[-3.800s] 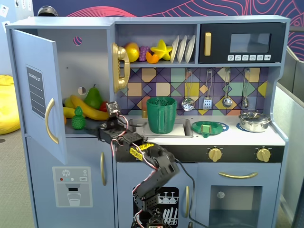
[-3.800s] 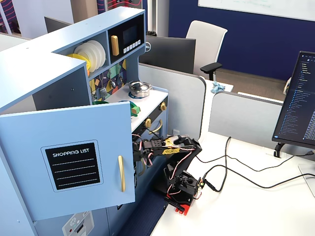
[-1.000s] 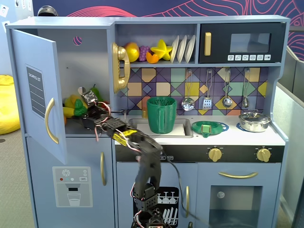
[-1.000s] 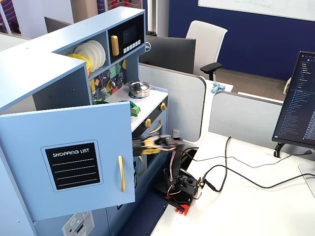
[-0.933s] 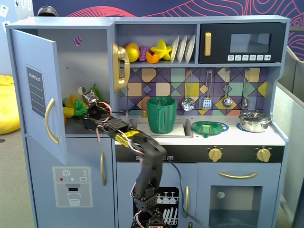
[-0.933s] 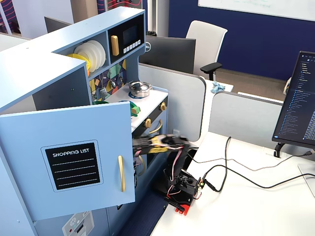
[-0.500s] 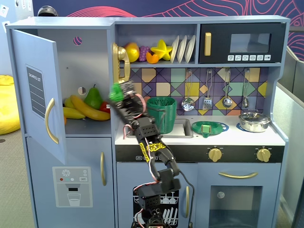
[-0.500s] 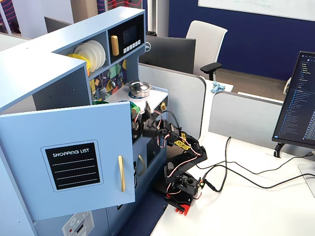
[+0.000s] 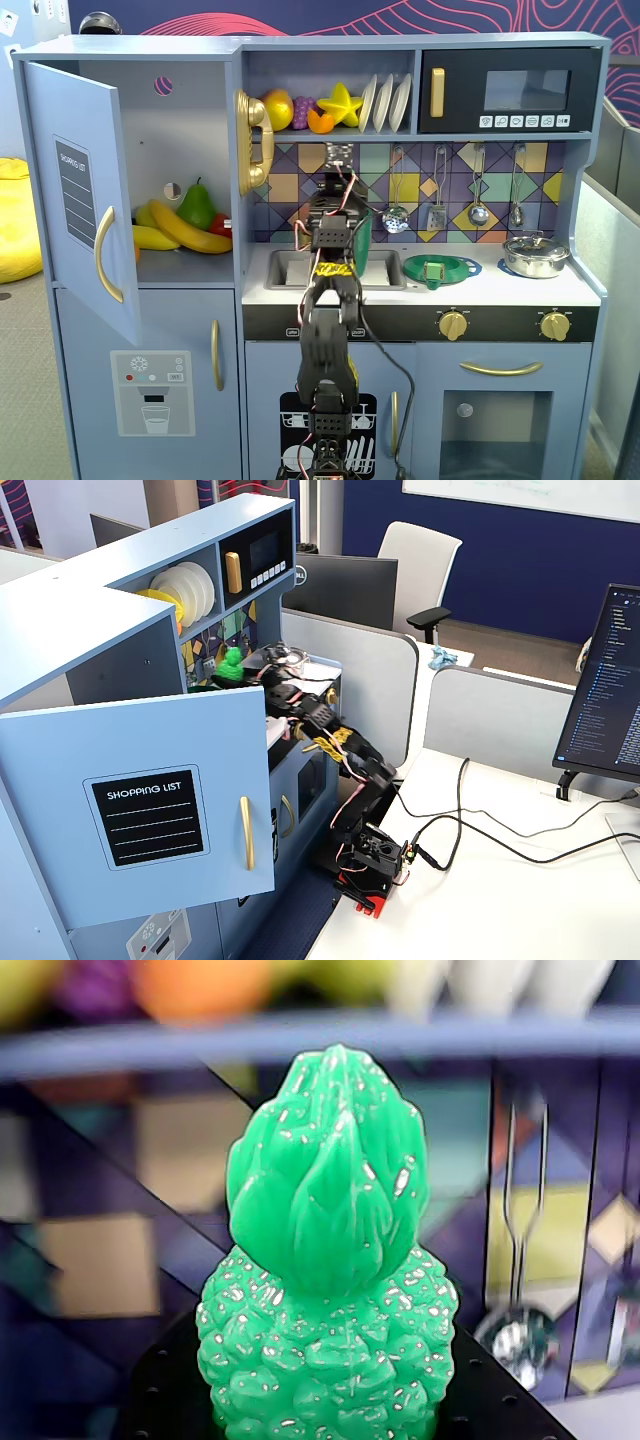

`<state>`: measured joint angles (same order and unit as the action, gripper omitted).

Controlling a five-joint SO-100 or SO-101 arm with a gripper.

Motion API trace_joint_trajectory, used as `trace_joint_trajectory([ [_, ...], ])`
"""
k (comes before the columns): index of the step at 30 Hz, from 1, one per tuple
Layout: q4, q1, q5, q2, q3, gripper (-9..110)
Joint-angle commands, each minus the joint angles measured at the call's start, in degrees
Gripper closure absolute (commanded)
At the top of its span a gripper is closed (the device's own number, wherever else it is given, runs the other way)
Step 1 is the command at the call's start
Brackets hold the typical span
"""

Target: Pick up the green pineapple from the left cabinet and place it in the green recipient

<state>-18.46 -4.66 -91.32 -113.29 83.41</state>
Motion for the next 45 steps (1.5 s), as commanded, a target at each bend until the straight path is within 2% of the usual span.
trace_joint_trajectory([
  [1, 4.4, -0.1, 0.5, 6.8, -7.8, 101],
  [9, 3.6, -0.2, -0.4, 21.6, -22.9, 101],
  [14, 3.5, -0.5, 7.4, 22.2, -22.8, 76],
  [16, 3.8, -0.6, 9.0, 22.2, -22.5, 71],
  [20, 3.8, -0.9, 8.7, 22.1, -22.3, 66],
  [25, 3.7, -1.3, 6.8, 19.0, -20.2, 68],
  [29, 2.2, -0.9, 6.1, 3.7, -6.3, 71],
  [35, -10.9, -2.6, 5.6, -20.0, 14.9, 71],
  [41, -23.6, -3.5, 7.7, -38.2, 43.0, 71],
  [45, -25.6, -2.4, 6.6, -47.3, 62.4, 72],
])
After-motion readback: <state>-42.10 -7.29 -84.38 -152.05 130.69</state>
